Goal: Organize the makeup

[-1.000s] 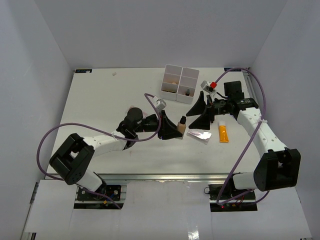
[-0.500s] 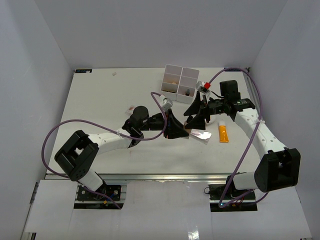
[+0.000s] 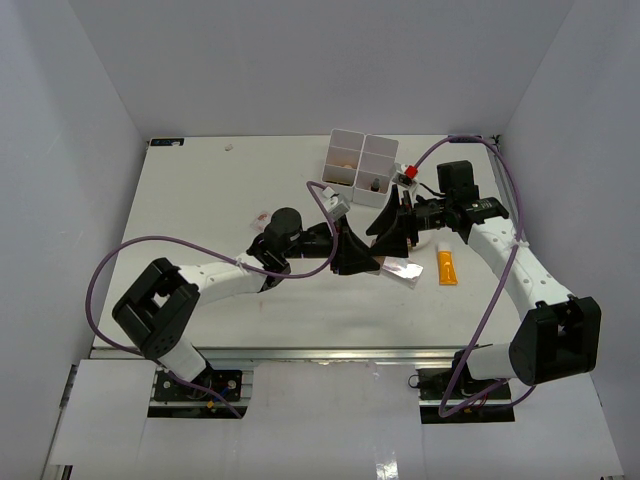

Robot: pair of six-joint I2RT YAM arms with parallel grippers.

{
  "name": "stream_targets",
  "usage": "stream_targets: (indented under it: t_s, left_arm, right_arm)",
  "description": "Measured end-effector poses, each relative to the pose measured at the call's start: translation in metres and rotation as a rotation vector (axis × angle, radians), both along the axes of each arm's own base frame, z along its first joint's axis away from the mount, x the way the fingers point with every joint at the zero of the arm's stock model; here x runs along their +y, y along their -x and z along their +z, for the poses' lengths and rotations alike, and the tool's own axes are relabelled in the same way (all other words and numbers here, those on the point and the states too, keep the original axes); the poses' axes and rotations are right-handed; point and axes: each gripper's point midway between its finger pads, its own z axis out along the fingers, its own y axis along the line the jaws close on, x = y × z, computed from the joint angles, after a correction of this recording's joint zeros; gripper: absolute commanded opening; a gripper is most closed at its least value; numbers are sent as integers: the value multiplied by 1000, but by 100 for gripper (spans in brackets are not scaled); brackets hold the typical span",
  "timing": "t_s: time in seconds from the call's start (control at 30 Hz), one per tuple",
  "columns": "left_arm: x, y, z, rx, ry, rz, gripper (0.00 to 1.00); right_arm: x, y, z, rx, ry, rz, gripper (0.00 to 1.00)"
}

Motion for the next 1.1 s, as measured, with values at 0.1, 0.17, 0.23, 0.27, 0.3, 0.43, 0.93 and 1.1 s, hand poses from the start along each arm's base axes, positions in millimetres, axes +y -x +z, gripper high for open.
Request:
stream_targets:
  t_s: [0.1, 0.17, 0.23, 0.27, 0.3, 0.43, 0.93, 1.1]
  left_arm:
    - [1, -1, -1, -8, -6, 7, 13]
    - [1, -1, -1, -16, -8, 11, 13]
    - [1, -2, 0, -21, -11, 15, 13]
    - [2, -2, 0, -23, -12, 17, 13]
    - [2, -3, 1, -26, -12, 19, 13]
    - [5, -5, 2, -30, -12, 29, 13]
    - [10, -14, 1, -26, -21, 60, 38]
    - [12, -18, 1, -23, -20, 71, 65]
  right_arm:
    - [0, 0, 0, 0, 2, -2, 81]
    - [0, -1, -1, 0, 3, -3, 80]
    - [0, -1, -1, -1, 5, -5, 79]
    - [0, -1, -1, -2, 6, -6, 78]
    - [0, -1, -1, -2, 8, -8, 78]
    - [0, -2, -1, -6, 8, -8, 73]
    - [1, 5, 1, 9, -14, 47, 9]
    - [2, 3, 2, 11, -19, 64, 8]
